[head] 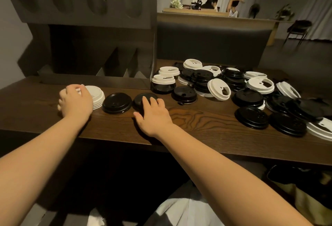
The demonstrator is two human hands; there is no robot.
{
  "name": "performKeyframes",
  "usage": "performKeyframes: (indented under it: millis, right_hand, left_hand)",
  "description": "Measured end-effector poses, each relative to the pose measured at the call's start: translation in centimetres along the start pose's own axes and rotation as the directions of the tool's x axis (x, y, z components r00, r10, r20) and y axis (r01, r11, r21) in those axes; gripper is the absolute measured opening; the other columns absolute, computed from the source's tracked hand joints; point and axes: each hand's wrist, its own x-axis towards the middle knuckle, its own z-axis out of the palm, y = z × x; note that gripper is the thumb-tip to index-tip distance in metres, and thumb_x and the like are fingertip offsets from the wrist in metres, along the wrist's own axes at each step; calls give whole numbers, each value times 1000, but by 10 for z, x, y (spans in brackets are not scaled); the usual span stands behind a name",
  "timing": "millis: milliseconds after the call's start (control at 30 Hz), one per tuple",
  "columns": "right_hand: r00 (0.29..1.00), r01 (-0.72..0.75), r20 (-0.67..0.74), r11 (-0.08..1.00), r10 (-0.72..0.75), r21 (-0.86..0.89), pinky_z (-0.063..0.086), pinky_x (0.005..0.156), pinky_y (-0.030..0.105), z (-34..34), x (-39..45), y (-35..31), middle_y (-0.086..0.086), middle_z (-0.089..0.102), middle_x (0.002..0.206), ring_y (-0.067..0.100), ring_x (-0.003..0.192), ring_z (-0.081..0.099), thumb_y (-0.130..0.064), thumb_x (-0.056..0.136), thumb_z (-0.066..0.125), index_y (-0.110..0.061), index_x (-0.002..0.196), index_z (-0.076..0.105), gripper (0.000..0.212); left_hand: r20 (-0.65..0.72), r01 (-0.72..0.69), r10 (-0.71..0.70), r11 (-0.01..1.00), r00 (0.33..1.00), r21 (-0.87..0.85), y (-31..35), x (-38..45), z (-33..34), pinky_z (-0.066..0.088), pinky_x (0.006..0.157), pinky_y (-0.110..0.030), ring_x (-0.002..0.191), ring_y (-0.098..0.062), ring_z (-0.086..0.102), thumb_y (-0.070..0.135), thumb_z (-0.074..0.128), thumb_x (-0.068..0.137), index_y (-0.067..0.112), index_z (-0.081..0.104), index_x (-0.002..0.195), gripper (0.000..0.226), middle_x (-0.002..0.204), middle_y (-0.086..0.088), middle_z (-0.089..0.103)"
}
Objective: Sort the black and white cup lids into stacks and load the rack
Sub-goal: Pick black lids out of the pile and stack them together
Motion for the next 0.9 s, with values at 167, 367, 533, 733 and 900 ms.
performKeyframes:
  millis: [167,367,533,733,900]
  right_hand:
    - [993,-19,-114,990,36,142,9,117,42,-15,-8,35,9,3,161,27,147,0,-46,100,33,-18,153,11,64]
    - [900,-168,-396,983,183,74,5,118,37,-41,-37,116,8,12,160,22,148,1,-45,99,36,-14,152,19,63]
    - [779,-351,-511,928,363,124,2,118,37,-61,-70,173,8,11,160,21,148,-1,-52,98,32,-14,152,19,67]
    - [733,-461,-503,878,457,127,2,119,40,-71,-103,216,8,9,161,22,148,-2,-54,98,29,-17,152,18,67]
    - [656,-558,-516,814,551,160,4,118,41,-83,-124,238,10,16,159,27,147,4,-58,96,29,-19,151,23,68]
  left_hand:
    - [-121,-131,130,991,984,7,27,-27,19,-5,116,-53,148,-31,-1,24,48,95,10,29,143,54,159,-17,7]
    - [57,-534,547,831,835,-156,105,-106,59,-13,114,-48,148,-27,-6,22,54,91,11,25,147,64,160,-12,6]
    - [406,-683,696,701,592,-206,166,-179,102,-21,111,-47,145,-19,-23,55,37,95,21,1,154,76,161,0,-16]
    - [585,-692,641,699,497,-177,196,-224,137,-20,111,-55,143,-23,-28,69,26,90,30,-3,153,79,159,-3,-23]
    - [604,-723,677,652,420,-228,211,-242,147,-16,112,-56,146,-21,-20,66,34,91,30,6,153,77,162,3,-4]
